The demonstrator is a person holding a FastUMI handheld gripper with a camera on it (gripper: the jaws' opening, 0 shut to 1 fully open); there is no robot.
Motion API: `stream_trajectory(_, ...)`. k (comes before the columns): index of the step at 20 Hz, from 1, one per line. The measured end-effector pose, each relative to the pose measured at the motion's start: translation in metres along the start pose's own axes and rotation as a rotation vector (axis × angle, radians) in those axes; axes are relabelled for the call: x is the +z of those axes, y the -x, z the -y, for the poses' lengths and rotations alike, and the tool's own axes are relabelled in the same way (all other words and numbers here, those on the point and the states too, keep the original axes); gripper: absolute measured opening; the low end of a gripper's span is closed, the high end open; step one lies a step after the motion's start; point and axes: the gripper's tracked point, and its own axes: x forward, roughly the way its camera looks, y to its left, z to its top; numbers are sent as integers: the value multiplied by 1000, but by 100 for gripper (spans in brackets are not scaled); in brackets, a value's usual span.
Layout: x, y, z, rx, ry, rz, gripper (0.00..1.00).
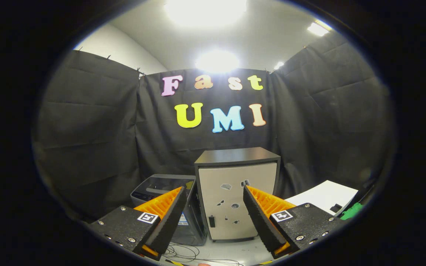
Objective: Put the clothes into the washing machine and then close the washing machine lid.
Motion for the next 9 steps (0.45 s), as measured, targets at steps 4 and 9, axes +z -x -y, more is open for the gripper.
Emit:
stream_trajectory(4,-9,12,3,12,10,-17,95)
stream_trajectory(9,-9,19,7,15,13,-19,95)
